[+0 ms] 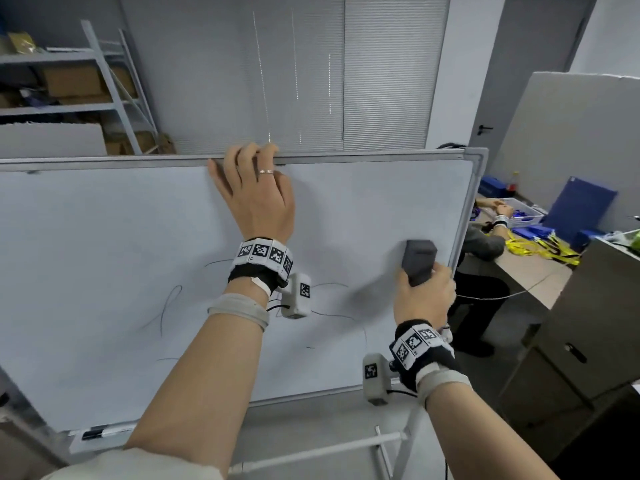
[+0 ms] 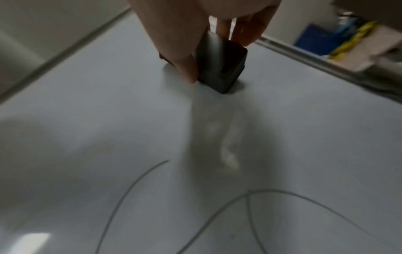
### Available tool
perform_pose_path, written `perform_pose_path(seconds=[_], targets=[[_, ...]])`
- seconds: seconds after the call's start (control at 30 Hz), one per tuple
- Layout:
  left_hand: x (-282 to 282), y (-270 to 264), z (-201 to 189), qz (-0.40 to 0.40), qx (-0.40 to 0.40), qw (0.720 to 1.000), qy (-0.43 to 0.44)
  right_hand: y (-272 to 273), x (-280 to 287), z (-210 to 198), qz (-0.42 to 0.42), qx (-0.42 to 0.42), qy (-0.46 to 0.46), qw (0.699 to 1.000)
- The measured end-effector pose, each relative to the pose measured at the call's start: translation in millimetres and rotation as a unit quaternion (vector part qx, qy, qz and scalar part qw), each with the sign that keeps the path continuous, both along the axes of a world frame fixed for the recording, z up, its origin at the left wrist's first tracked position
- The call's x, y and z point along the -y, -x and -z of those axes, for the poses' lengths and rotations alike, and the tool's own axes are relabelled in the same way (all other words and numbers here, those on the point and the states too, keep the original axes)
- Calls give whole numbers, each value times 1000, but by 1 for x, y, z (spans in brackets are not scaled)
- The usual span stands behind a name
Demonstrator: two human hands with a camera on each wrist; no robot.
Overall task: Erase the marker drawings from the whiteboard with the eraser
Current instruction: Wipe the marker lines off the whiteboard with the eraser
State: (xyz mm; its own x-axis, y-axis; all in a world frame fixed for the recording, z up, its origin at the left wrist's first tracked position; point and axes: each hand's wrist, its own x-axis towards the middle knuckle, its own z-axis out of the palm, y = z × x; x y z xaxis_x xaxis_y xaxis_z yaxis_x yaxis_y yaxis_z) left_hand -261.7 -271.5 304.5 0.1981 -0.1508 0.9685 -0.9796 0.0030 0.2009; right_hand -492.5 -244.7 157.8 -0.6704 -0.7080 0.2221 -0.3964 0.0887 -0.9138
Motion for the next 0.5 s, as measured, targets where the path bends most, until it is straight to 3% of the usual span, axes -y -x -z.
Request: perform_pose_path(seconds=[0.1,0.23,0.37,0.5], targets=[[1,0,1,1,-7,1000,0,2,-9,28,-23,11,-102,994],[2,4,0,6,-11,1000,2,-11,-9,32,-66,31,-57,996],[-1,5,2,7,-8,1000,-3,-11,-7,34,-23,113,-61,992],[-4,3,2,9,-12,1000,3,-23,-6,31,-40,36,-17,998]])
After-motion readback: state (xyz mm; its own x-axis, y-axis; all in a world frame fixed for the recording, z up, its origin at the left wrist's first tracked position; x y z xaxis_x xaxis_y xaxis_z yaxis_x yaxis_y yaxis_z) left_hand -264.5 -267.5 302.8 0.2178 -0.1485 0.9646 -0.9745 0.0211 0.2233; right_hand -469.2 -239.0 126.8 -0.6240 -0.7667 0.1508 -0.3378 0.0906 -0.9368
